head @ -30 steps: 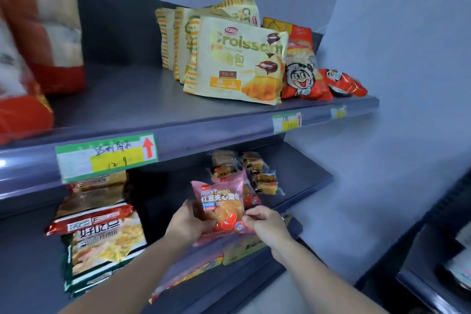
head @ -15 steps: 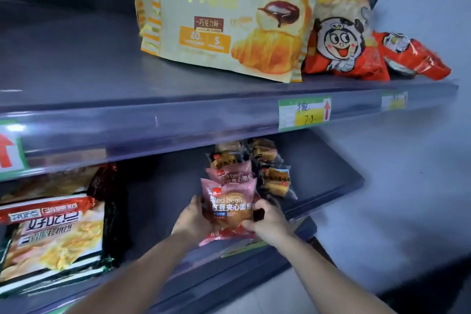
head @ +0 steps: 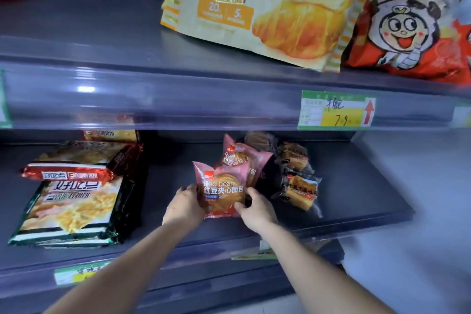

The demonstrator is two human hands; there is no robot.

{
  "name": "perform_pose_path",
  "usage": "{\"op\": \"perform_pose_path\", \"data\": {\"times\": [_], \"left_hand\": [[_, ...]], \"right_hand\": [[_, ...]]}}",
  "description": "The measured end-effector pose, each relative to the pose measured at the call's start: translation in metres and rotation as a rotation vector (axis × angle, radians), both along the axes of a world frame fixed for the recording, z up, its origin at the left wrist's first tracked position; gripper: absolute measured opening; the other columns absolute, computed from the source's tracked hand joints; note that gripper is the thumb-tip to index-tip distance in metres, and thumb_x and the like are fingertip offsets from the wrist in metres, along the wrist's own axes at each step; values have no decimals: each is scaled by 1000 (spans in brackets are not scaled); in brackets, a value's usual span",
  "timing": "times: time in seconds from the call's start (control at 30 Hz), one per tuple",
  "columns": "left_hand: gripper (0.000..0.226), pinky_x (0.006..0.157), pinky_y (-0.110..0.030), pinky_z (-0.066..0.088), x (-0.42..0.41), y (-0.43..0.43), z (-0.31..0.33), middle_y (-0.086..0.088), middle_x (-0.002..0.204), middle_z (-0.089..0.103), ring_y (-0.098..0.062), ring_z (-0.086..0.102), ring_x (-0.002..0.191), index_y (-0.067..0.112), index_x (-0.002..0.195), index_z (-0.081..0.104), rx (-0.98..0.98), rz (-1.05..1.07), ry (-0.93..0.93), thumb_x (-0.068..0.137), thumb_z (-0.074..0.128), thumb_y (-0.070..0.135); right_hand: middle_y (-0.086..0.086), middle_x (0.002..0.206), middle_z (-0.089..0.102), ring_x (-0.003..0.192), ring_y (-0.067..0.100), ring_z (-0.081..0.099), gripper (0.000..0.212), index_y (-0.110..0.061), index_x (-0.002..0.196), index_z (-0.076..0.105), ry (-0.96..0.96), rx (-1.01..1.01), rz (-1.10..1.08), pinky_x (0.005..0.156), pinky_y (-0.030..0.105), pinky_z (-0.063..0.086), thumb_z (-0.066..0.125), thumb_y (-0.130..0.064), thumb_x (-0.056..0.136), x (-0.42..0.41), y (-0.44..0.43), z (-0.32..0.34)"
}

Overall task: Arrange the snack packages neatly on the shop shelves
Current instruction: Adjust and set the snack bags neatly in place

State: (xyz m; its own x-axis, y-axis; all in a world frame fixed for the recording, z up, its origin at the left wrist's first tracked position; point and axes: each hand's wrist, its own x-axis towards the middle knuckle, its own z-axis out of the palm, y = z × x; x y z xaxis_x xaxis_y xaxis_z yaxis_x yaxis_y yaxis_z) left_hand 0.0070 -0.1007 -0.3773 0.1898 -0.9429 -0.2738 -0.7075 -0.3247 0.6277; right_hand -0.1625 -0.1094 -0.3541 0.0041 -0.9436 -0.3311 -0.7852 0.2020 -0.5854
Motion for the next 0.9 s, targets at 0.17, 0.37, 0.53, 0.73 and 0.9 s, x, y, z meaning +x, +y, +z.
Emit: {"op": "perform_pose_path", "data": {"times": [0.17, 0.37, 0.53, 0.73, 0.9], "left_hand": [[38, 84, -36, 52, 4, 7, 2, -4, 107, 63, -23, 62, 95, 16, 110, 58, -29, 14, 11, 76, 71, 28], [32, 82, -30, 49, 1, 21, 18, -4, 109, 65, -21, 59, 104, 16, 112, 61, -45, -11, -90, 83, 67, 27], [29, 76, -28, 44, 6, 43, 37, -5, 111, 64, -22, 60, 102, 14, 107, 61, -3, -15, -199, 84, 69, 31], [33, 83, -31, 50, 36, 84, 71, -4, 117, 65, -25, 62, 107, 22, 114, 64, 0, 29, -319, 84, 62, 34], [35, 87, -32, 49, 76, 122, 99, -6, 120, 62, -26, 60, 112, 22, 118, 62, 10, 93, -456, 86, 64, 37]], "right_hand": [[1, 135, 54, 124, 23, 51, 43, -21, 132, 45, 36, -8, 44, 100, 34, 43, 57, -34, 93, -1, 0, 0], [3, 143, 47, 130, 24, 46, 54, -16, 140, 39, 135, 16, 111, 102, 34, 40, 58, -37, 93, -9, 6, 11], [1, 131, 58, 118, 24, 57, 41, -18, 127, 53, 273, 18, 155, 90, 32, 48, 59, -36, 91, -10, 15, 24], [-1, 115, 65, 105, 24, 62, 25, -24, 112, 62, 386, -81, 300, 74, 28, 48, 59, -28, 88, 16, 33, 49], [-4, 97, 65, 83, 22, 57, 3, -25, 87, 59, 429, -144, 474, 66, 24, 47, 58, -24, 84, 62, 55, 76]]}}
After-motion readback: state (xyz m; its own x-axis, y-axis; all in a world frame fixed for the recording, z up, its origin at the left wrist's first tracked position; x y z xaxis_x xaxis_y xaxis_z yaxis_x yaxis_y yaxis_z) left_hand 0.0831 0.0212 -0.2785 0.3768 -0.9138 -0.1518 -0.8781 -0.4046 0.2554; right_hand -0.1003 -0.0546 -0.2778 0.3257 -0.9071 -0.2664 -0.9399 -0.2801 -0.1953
